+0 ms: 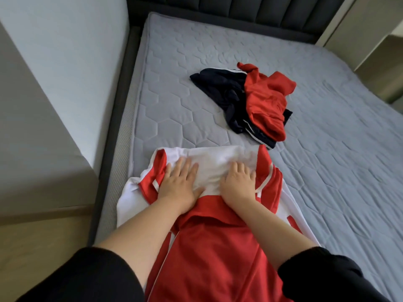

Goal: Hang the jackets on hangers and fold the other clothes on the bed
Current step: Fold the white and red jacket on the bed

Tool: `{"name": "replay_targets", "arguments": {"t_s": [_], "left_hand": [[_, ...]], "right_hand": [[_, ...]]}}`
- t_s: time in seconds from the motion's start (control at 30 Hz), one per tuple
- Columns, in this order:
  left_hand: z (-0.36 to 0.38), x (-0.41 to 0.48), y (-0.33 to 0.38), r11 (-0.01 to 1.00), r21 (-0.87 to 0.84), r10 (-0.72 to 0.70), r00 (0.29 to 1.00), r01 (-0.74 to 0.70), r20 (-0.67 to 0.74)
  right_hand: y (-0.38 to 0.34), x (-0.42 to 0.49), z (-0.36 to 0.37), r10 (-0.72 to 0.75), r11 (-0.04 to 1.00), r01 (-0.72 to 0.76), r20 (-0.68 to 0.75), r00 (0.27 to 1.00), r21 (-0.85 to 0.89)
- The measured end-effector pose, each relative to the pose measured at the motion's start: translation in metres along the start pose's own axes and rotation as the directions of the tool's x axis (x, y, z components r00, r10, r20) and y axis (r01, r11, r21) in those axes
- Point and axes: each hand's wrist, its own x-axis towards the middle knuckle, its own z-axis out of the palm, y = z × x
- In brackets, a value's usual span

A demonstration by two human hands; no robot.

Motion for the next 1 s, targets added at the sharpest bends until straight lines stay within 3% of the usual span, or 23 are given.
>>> {"name": "replay_targets", "arguments": {"t_s": [0.03, 0.1, 0.17, 0.23, 0.3, 0.37, 0.43, 0.47, 0.53, 0.57, 0.63, 0.73, 0.83, 1.0], "left_hand": [[0.002, 0.001, 0.001, 1.0, -0.007, 0.002, 1.0, -0.002, 0.0], [0.003, 0.002, 0.002, 0.999, -0.032, 0.011, 1.0, -0.011, 0.006], [0.004, 0.003, 0.0, 0.999, -0.034, 0.01, 1.0, -0.01, 0.004], [0.006, 0.003, 0.0, 1.0, -0.016, 0.002, 1.0, -0.002, -0.003], [0.008, 0.003, 0.002, 1.0, -0.007, -0.003, 1.0, 0.003, -0.004], [0.009, 0.004, 0.003, 1.0, -0.004, -0.003, 1.0, 0.003, -0.01], [0.01, 0.005, 0.002, 1.0, 0.015, 0.0, 1.0, 0.0, -0.01], [0.011, 0.005, 0.002, 1.0, 0.02, 0.0, 1.0, 0.0, -0.008], [0.01, 0.004, 0.002, 1.0, 0.02, -0.005, 1.0, 0.005, 0.0], [0.009, 0.004, 0.002, 1.0, 0.017, -0.005, 1.0, 0.005, 0.008], [0.005, 0.006, 0.003, 0.999, 0.037, 0.012, 0.999, -0.014, 0.031], [-0.009, 0.013, -0.01, 0.978, 0.194, 0.069, 0.997, -0.075, 0.037], [-0.023, 0.021, -0.04, 0.951, 0.308, 0.045, 0.999, -0.036, -0.022], [-0.021, 0.025, -0.062, 0.988, 0.099, -0.117, 0.992, 0.121, -0.044]], "right_hand": [[-0.004, 0.0, -0.002, -0.086, 0.996, 0.085, -0.054, 0.995, -0.007], [-0.006, 0.005, -0.003, -0.275, 0.961, 0.274, -0.02, 0.961, -0.045], [0.01, 0.019, -0.002, -0.304, 0.946, 0.311, 0.081, 0.949, -0.096], [0.041, 0.034, -0.002, -0.155, 0.978, 0.168, 0.11, 0.982, -0.126], [0.074, 0.041, -0.002, 0.081, 0.993, -0.068, 0.136, 0.987, -0.094], [0.096, 0.042, -0.009, 0.329, 0.942, -0.337, 0.206, 0.921, 0.002], [0.097, 0.04, -0.016, 0.406, 0.912, -0.411, 0.164, 0.899, -0.006], [0.091, 0.039, -0.018, 0.363, 0.932, -0.362, 0.068, 0.929, -0.029], [0.066, 0.036, -0.022, 0.131, 0.988, -0.141, -0.144, 0.981, -0.061], [0.049, 0.035, -0.023, -0.001, 0.997, -0.013, -0.192, 0.981, -0.071], [0.022, 0.036, -0.016, -0.185, 0.981, 0.176, -0.134, 0.974, -0.076], [0.021, 0.042, 0.004, -0.156, 0.986, 0.16, 0.08, 0.984, -0.042], [0.041, 0.041, 0.022, -0.082, 0.995, 0.09, 0.142, 0.986, -0.046], [0.041, 0.045, 0.021, -0.081, 0.996, 0.076, 0.168, 0.982, 0.036]]}}
